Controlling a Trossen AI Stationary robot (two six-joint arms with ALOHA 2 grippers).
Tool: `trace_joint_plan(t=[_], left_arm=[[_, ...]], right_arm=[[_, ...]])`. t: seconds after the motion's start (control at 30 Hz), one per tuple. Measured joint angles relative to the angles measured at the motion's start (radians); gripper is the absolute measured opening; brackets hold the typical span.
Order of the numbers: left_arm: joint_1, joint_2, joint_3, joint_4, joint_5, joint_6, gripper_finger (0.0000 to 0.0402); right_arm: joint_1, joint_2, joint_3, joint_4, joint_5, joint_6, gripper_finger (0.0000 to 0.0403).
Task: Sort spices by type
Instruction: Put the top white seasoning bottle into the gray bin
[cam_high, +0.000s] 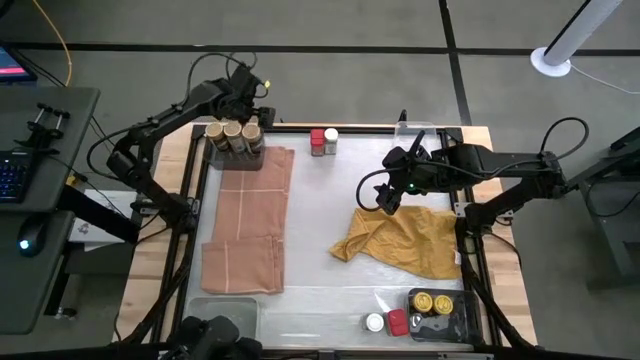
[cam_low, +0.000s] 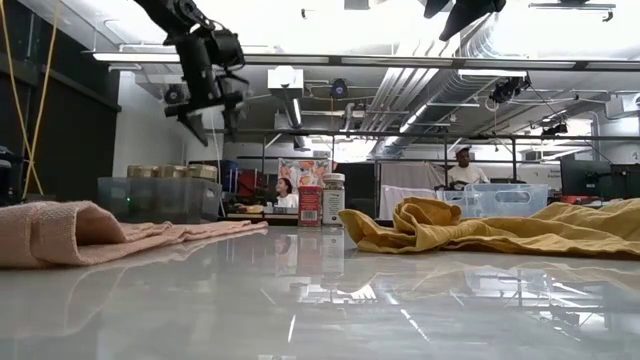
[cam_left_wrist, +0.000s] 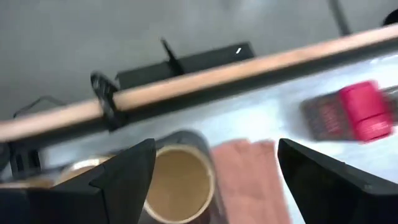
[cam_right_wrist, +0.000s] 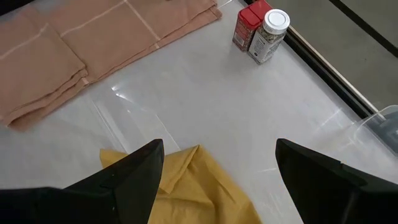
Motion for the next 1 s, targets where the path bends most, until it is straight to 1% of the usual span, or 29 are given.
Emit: trace_joint_plan(t=[0.2, 0.3, 0.43, 0.5, 0.6, 0.67, 0.73, 0.8, 0.9, 1.0], left_arm=[[-0.053, -0.017, 0.101, 0.016, 0.041, 0.036, 0.0323], [-0.111, -0.038, 0.11, 0.043, 0.091, 0.09, 0.0323], [-0.219, -0.066, 0.11, 0.076, 0.169, 0.162, 0.0323], [-0.282, -0.076, 0.095, 0.127, 0.181, 0.186, 0.0323], [-0.37, -0.084, 0.047, 0.281, 0.2, 0.184, 0.0323], [-0.419, -0.076, 0.023, 0.392, 0.189, 0.178, 0.0323], [-0.461, -0.053, 0.016, 0.479, 0.136, 0.18, 0.0323], [-0.477, -0.025, 0.016, 0.517, 0.077, 0.176, 0.0323], [-0.461, 0.016, 0.018, 0.533, 0.047, 0.109, 0.0323], [-0.422, 0.077, 0.064, 0.475, 0.045, 0.007, 0.0323]], right_arm=[[0.0, 0.0, 0.0, 0.0, 0.003, -0.009, 0.0305], [0.0, 0.0, 0.0, 0.008, 0.004, -0.004, 0.0305], [0.0, 0.0, 0.0, 0.09, 0.014, -0.02, 0.0305], [0.0, 0.0, 0.0, 0.137, 0.014, -0.026, 0.0305], [0.0, 0.0, 0.0, 0.203, 0.014, -0.106, 0.0305], [0.0, 0.0, 0.0, 0.247, 0.014, -0.183, 0.0305], [0.0, 0.0, 0.0, 0.288, 0.016, -0.231, 0.0305], [0.0, 0.0, 0.0, 0.309, 0.024, -0.249, 0.0305], [0.0, 0.0, 0.0, 0.314, 0.024, -0.254, 0.0305], [0.0, 0.0, 0.0, 0.314, 0.039, -0.254, 0.0305]])
